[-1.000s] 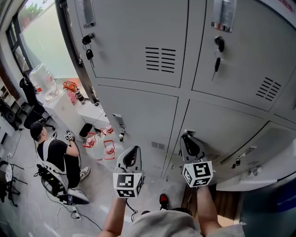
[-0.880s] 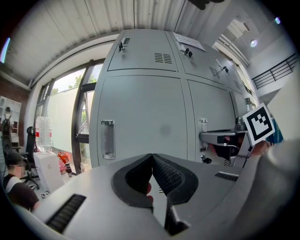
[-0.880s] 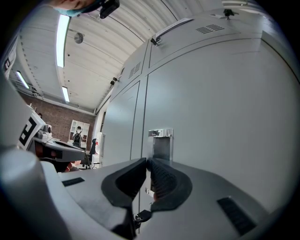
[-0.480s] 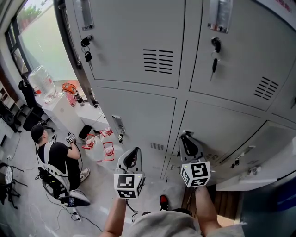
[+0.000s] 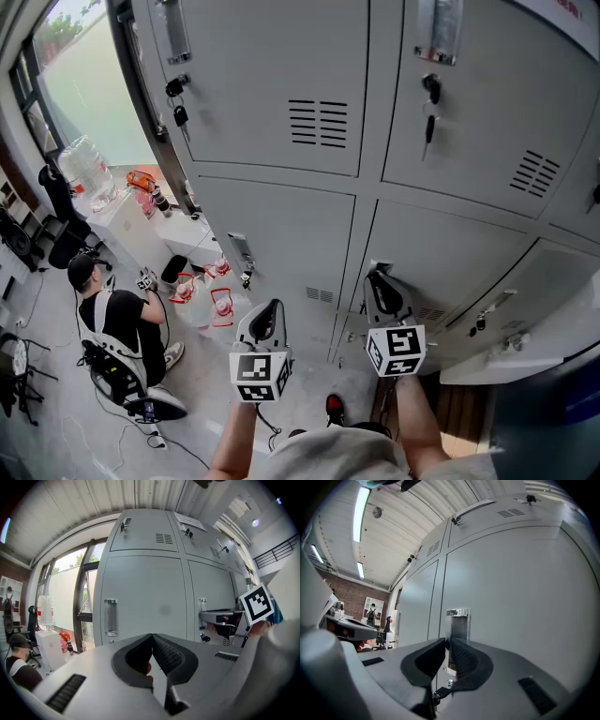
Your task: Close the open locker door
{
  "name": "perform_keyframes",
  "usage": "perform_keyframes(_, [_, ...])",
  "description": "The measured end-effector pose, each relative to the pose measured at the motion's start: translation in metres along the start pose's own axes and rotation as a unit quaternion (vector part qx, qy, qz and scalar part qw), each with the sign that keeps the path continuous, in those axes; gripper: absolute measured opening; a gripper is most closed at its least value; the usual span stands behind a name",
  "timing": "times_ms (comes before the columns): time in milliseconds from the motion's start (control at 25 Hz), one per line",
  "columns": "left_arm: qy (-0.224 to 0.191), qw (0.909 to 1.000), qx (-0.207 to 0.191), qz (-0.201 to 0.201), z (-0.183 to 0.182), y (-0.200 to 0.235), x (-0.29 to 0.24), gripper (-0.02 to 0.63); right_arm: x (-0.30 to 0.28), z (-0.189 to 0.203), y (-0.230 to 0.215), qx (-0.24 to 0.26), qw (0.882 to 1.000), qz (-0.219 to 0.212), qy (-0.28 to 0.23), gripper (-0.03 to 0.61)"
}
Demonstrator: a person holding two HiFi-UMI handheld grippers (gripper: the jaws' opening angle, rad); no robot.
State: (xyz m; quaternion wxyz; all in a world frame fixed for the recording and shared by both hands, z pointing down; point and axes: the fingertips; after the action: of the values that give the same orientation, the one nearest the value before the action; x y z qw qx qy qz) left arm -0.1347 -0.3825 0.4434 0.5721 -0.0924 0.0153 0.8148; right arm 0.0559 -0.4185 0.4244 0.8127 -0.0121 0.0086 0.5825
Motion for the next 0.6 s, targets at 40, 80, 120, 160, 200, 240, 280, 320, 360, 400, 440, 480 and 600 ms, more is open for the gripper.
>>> perform_keyframes(40, [0.0,1.0,0.0,0.0,0.0,0.0,0.0,0.021,0.001,0.001,-0.001,0.0,1.0,0.002,0.001,0.049])
perform_keyframes(80, [-0.001,1.0,0.001,0.001,0.0,-0.001,0.0,0.021,0.003,0.002,-0.003,-0.001,1.0,0.003,0.002,0.049])
perform_keyframes(120, [-0.002,1.0,0.001,0.002,0.0,-0.003,0.001,0.021,0.004,0.002,-0.004,-0.002,1.0,0.004,0.003,0.049])
perform_keyframes(160, [-0.003,1.0,0.0,0.004,0.0,-0.005,0.001,0.021,0.006,0.002,-0.005,-0.003,1.0,0.006,0.004,0.049])
perform_keyframes(200, [-0.004,1.0,0.0,0.005,-0.001,-0.007,0.001,0.021,0.008,0.002,-0.007,-0.005,1.0,0.007,0.004,0.049])
perform_keyframes(240, [-0.006,1.0,-0.001,0.007,-0.002,-0.009,0.002,0.021,0.011,0.002,-0.008,-0.005,1.0,0.009,0.003,0.049])
perform_keyframes(280, [-0.008,0.9999,-0.002,0.009,-0.004,-0.011,0.003,0.021,0.014,0.001,-0.01,-0.006,1.0,0.013,0.002,0.049])
perform_keyframes(320, [-0.01,0.9999,-0.003,0.011,-0.006,-0.013,0.003,0.021,0.017,-0.001,-0.013,-0.006,1.0,0.017,-0.001,0.049])
perform_keyframes(360, [-0.012,0.9998,-0.004,0.013,-0.008,-0.015,0.004,0.021,0.02,-0.002,-0.016,-0.007,1.0,0.021,-0.004,0.049])
perform_keyframes(400, [-0.015,0.9998,-0.005,0.015,-0.01,-0.018,0.004,0.021,0.024,-0.004,-0.019,-0.007,1.0,0.025,-0.006,0.049])
perform_keyframes(440, [-0.017,0.9997,-0.007,0.017,-0.011,-0.02,0.005,0.021,0.028,-0.006,-0.022,-0.006,1.0,0.029,-0.008,0.049])
perform_keyframes(480, [-0.018,0.9996,-0.008,0.02,-0.013,-0.023,0.005,0.021,0.033,-0.007,-0.024,-0.005,0.999,0.032,-0.01,0.049])
perform_keyframes(600, [-0.022,0.9992,-0.012,0.031,-0.016,-0.035,0.007,0.021,0.049,-0.009,-0.031,0.005,0.999,0.041,-0.013,0.049])
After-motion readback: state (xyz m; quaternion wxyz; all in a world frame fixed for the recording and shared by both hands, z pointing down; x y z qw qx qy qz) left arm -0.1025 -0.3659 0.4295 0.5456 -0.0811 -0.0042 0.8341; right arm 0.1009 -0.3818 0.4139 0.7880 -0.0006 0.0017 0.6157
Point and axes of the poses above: the fingertips, and each gripper's own axes: x backward along the fingers, y to its left, z out of its underside, and after that the axes turned 4 degrees about -x, right-handed
